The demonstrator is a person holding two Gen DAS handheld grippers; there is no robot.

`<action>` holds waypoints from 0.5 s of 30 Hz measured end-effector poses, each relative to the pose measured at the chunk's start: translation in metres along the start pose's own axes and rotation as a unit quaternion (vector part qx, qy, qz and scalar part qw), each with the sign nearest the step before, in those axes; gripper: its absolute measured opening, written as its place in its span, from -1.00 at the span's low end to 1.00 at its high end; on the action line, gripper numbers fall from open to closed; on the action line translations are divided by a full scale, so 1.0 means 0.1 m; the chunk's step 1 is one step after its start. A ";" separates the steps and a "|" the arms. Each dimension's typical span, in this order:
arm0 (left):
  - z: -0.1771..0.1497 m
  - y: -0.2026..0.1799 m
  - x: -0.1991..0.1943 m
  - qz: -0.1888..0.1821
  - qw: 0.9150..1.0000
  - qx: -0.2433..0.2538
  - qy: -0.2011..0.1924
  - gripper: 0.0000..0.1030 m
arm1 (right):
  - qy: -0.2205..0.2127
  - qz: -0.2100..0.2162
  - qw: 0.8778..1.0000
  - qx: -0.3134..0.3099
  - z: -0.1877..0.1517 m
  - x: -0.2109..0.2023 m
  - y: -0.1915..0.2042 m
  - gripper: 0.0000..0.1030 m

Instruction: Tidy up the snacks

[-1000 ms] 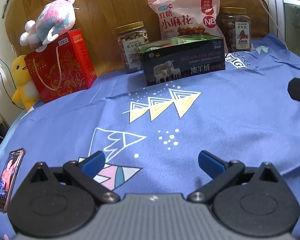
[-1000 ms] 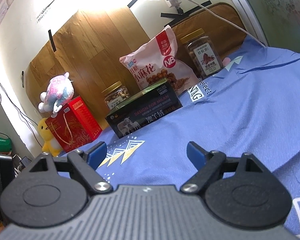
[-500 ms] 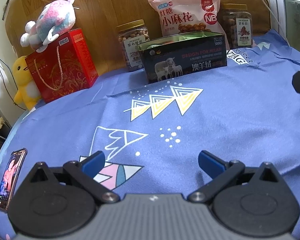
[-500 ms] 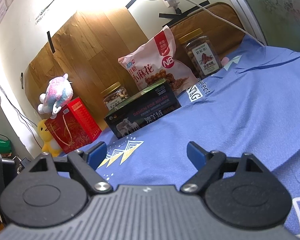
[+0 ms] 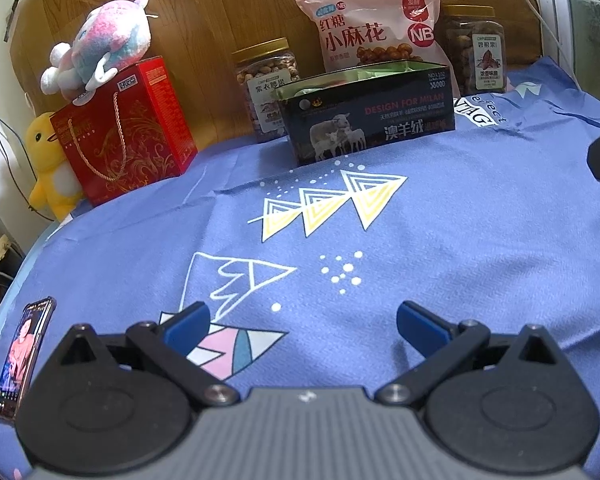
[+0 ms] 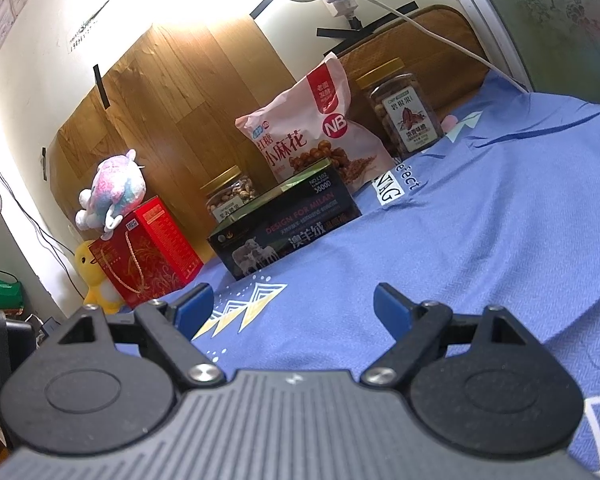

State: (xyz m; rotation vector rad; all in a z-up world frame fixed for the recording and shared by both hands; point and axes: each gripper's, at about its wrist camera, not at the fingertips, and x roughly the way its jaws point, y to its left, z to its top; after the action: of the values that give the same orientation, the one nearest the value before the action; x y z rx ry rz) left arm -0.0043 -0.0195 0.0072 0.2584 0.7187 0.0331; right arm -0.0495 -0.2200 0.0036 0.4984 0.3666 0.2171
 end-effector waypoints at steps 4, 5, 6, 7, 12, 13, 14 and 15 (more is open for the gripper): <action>0.00 -0.01 -0.01 0.000 1.000 0.000 0.000 1.00 | 0.000 0.000 1.000 0.000 0.00 0.00 0.00 0.73; 0.00 -0.01 -0.01 0.000 1.000 0.000 0.000 1.00 | 0.000 0.000 1.000 0.000 0.00 0.00 0.00 0.73; 0.00 -0.01 -0.01 0.000 1.000 0.000 0.001 1.00 | 0.000 0.000 1.000 0.000 0.00 0.00 0.00 0.73; 0.00 -0.02 -0.01 0.000 1.000 0.000 0.001 1.00 | 0.000 0.000 1.000 0.000 0.00 0.00 0.00 0.73; 0.00 -0.03 -0.01 -0.002 1.000 0.001 0.001 1.00 | -0.001 0.000 1.000 0.001 0.00 0.00 -0.01 0.73; 0.00 -0.03 -0.01 -0.002 1.000 0.001 0.002 1.00 | -0.001 -0.001 1.000 0.001 0.00 -0.01 -0.01 0.73; 0.00 -0.03 -0.01 -0.002 1.000 0.001 0.002 1.00 | -0.001 0.000 1.000 0.002 0.00 -0.01 -0.01 0.73; 0.00 -0.03 -0.01 -0.003 1.000 0.001 0.002 1.00 | -0.001 0.000 1.000 0.002 0.00 -0.01 -0.01 0.73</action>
State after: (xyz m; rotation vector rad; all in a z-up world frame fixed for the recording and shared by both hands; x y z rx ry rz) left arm -0.0053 -0.0225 0.0074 0.2592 0.7230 0.0273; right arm -0.0499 -0.2213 0.0036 0.5015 0.3650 0.2151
